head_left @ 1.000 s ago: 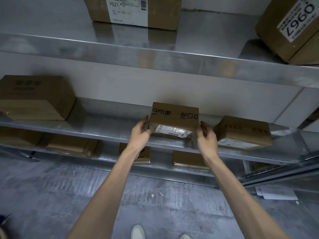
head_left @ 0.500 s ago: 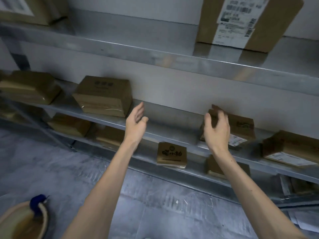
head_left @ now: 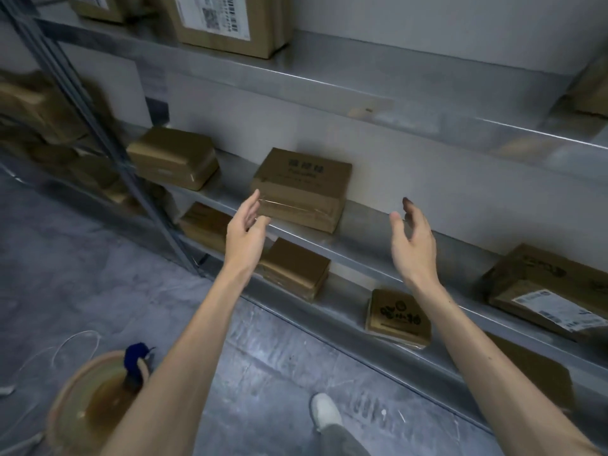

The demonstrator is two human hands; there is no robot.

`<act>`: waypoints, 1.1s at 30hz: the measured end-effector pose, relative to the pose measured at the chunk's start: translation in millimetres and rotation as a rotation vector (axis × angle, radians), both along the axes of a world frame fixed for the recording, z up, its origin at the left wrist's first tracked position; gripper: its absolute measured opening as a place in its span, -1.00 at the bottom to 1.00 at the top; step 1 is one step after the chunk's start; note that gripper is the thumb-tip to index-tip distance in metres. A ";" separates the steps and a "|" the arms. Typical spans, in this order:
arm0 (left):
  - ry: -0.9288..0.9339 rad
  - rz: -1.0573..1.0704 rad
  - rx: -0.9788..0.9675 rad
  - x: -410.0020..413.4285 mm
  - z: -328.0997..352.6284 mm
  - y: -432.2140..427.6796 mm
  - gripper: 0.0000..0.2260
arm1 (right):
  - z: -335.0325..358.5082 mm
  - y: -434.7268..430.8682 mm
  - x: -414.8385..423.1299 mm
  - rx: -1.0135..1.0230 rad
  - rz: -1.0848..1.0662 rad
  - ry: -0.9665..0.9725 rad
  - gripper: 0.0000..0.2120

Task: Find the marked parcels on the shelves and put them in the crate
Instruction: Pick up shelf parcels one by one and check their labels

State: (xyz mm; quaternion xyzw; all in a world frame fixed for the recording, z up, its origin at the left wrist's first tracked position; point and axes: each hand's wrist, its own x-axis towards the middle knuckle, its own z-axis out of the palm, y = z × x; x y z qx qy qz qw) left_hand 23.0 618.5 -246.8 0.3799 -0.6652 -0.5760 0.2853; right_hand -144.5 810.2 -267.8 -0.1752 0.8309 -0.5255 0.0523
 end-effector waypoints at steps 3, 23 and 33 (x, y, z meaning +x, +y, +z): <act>-0.002 0.023 0.005 6.5 -6.1 -22.0 -0.52 | -5.6 -25.9 1.6 -0.018 -0.002 -0.030 -0.51; -0.040 -0.053 0.075 -44.7 -72.7 -159.6 -0.62 | -68.9 -136.6 -40.3 -0.189 -0.210 -0.317 -0.59; 0.045 0.000 0.218 -95.4 -110.0 -204.1 -0.74 | -91.9 -146.9 -75.6 -0.150 -0.137 -0.449 -0.61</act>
